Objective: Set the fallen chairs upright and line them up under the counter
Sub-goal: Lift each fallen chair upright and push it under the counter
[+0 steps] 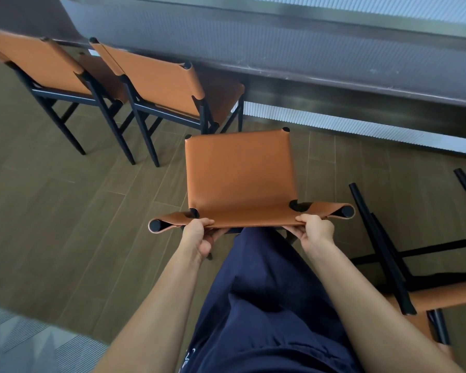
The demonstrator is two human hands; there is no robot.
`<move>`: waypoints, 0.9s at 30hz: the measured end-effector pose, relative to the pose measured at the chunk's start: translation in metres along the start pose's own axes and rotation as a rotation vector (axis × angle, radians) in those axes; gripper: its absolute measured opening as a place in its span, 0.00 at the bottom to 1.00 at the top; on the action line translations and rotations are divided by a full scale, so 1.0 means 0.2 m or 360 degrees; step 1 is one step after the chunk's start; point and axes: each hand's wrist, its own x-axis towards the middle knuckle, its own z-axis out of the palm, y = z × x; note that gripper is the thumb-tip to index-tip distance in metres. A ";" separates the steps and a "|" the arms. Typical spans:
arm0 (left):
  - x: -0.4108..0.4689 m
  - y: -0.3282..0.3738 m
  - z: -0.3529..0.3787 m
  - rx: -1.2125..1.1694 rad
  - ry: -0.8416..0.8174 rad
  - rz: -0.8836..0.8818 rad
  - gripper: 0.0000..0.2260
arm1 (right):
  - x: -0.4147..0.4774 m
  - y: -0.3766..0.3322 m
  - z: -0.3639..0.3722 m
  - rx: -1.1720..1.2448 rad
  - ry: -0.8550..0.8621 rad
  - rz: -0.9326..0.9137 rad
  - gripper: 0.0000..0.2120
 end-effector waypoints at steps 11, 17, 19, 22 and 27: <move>0.03 0.04 0.01 0.0012 0.0074 -0.0041 0.13 | 0.02 0.01 0.05 -0.0073 0.0058 0.0167 0.09; 0.02 0.05 0.01 0.0112 0.0035 -0.0078 0.13 | 0.01 0.02 0.03 -0.0031 0.0056 0.0177 0.10; 0.02 0.06 0.01 0.0114 0.0033 -0.0069 0.13 | 0.00 0.02 0.03 -0.0032 0.0060 0.0185 0.09; 0.01 0.05 0.00 0.0116 0.0035 -0.0057 0.13 | -0.01 0.03 0.02 -0.0039 0.0048 0.0180 0.10; -0.01 0.02 -0.03 0.0131 0.0033 -0.0053 0.14 | -0.04 0.07 -0.02 -0.0012 0.0086 0.0191 0.10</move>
